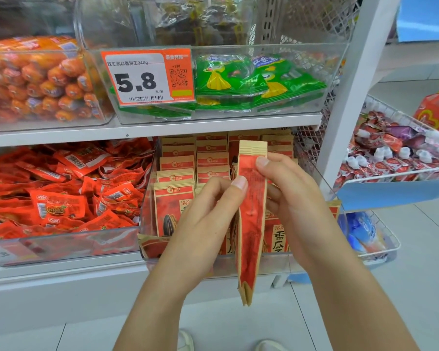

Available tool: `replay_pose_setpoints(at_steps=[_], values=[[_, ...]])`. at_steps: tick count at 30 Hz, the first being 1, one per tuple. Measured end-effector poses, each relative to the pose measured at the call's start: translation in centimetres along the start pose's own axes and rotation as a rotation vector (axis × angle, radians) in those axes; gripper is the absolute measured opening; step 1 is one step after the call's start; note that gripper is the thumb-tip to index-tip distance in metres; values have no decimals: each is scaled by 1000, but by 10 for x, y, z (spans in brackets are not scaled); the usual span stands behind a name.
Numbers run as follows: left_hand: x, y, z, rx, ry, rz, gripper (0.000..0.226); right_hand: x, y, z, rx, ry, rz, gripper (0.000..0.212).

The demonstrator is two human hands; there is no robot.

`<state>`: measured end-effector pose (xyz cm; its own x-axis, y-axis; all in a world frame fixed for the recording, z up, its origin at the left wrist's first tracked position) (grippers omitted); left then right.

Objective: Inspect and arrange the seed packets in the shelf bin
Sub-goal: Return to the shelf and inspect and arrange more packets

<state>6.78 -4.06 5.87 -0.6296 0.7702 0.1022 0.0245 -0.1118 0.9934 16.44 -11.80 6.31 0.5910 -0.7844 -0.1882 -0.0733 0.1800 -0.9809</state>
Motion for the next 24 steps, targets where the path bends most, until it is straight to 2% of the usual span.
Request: replay_pose_setpoints(at_steps=[3, 7, 10, 12, 16, 20, 24], values=[[-1, 0, -3, -3, -108, -29, 50, 4, -4, -1, -4, 48, 35, 19], [-5, -11, -4, 59, -294, -11, 56, 20, -7, 2, -31, 186, 95, 49], [-10, -16, -7, 60, -329, 110, 46, 31, -9, 3, -21, 281, 173, 59], [-12, -16, -7, 60, -306, 99, 43, 34, -11, 3, -5, 291, 223, 63], [-6, -5, -4, 6, -249, -52, 39, 28, -15, 3, 42, 158, 73, 69], [11, 5, 0, -29, -122, -216, 65, 2, -6, -5, 4, -65, -96, 73], [17, 2, 2, -35, -86, -219, 73, -2, -6, -6, 25, -64, -61, 66]])
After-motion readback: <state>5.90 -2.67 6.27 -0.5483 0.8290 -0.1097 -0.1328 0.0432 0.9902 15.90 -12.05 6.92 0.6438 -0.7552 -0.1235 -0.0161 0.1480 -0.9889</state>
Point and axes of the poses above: each hand's wrist, its own z-axis towards the middle knuckle, its own x-axis out of the back of the hand, y = z × x, the point moved 7 cm from there along z, towards the middle knuckle, and after that the axes turned 7 degrees about y, right-handed, at the moved point
